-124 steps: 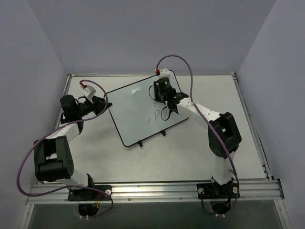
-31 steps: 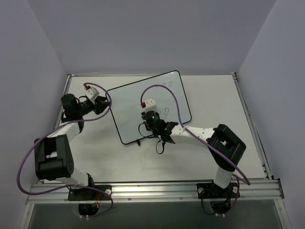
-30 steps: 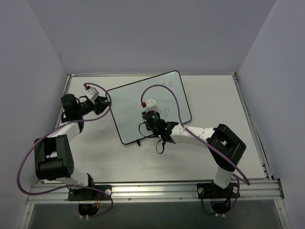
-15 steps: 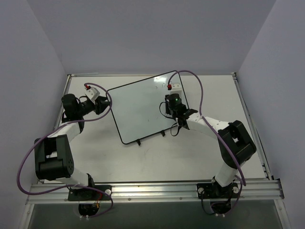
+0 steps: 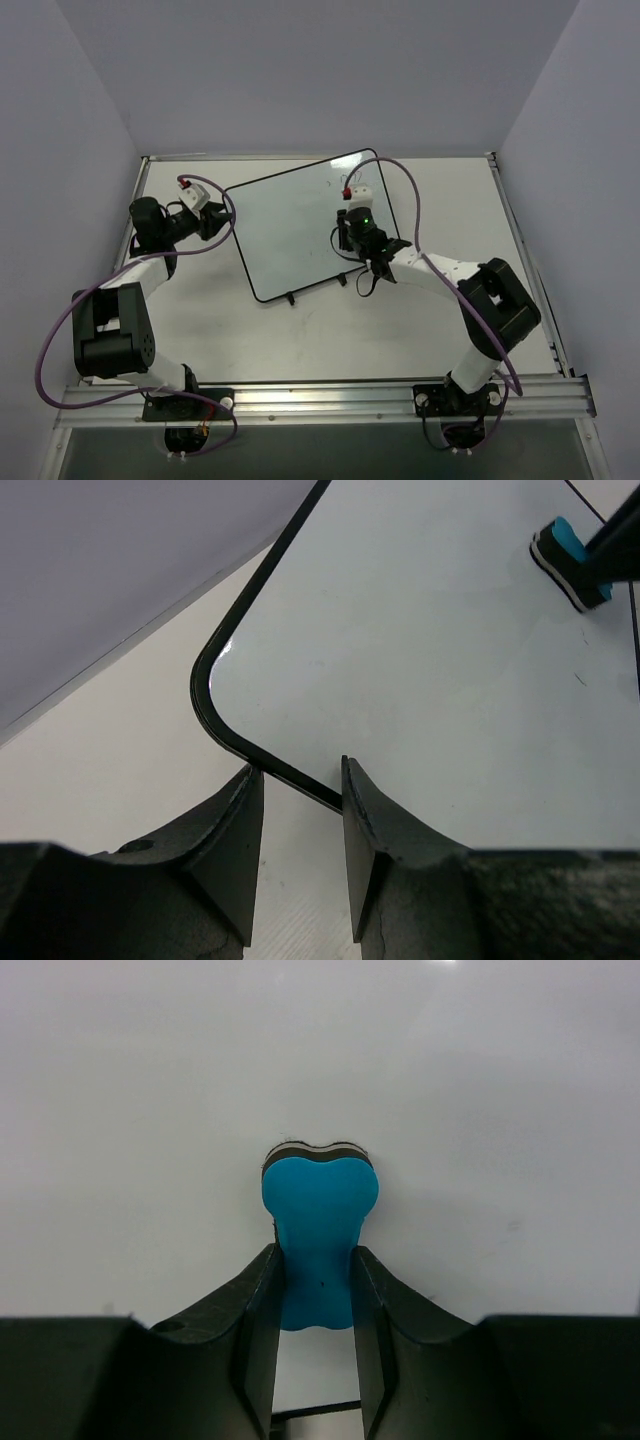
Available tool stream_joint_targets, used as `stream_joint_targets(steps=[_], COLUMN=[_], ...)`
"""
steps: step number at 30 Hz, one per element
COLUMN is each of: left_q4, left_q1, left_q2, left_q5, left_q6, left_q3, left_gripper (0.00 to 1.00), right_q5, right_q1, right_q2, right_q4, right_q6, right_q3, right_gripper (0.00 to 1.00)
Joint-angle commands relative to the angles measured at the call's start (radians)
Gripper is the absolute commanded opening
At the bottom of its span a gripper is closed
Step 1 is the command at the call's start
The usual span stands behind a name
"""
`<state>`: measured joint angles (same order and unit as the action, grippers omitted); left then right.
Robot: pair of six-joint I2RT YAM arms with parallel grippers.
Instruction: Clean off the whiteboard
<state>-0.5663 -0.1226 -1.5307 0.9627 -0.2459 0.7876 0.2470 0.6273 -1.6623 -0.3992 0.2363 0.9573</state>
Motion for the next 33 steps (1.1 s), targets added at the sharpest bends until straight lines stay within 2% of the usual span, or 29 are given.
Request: stream_joint_targets(steps=[1, 7, 13, 14, 20, 28, 33], left_q4=[0.029, 0.042, 0.060, 0.060, 0.057, 0.055, 0.057], left_q1=[0.032, 0.037, 0.044, 0.046, 0.049, 0.049, 0.051], left_q2=[-0.006, -0.002, 0.007, 0.007, 0.001, 0.004, 0.001], left_q5=[0.048, 0.044, 0.034, 0.033, 0.038, 0.034, 0.034], left_q6=[-0.115, -0.125, -0.139, -0.139, -0.139, -0.141, -0.142], left_q3=[-0.010, -0.010, -0.011, -0.011, -0.008, -0.010, -0.008], left_gripper=[0.02, 0.02, 0.02, 0.02, 0.02, 0.02, 0.02], right_q5=[-0.003, 0.112, 0.244, 0.286, 0.325, 0.200, 0.158], right_q1=[0.153, 0.337, 0.367, 0.351, 0.220, 0.000, -0.043], right_q2=[0.032, -0.007, -0.062, -0.057, -0.005, 0.042, 0.045], right_q4=[-0.067, -0.142, -0.028, -0.015, 0.089, 0.013, -0.026], right_q6=[0.079, 0.100, 0.127, 0.132, 0.189, 0.254, 0.265], right_q3=[-0.048, -0.045, 0.037, 0.035, 0.002, -0.165, -0.206], right_gripper=[0.00, 0.00, 0.00, 0.00, 0.00, 0.00, 0.00])
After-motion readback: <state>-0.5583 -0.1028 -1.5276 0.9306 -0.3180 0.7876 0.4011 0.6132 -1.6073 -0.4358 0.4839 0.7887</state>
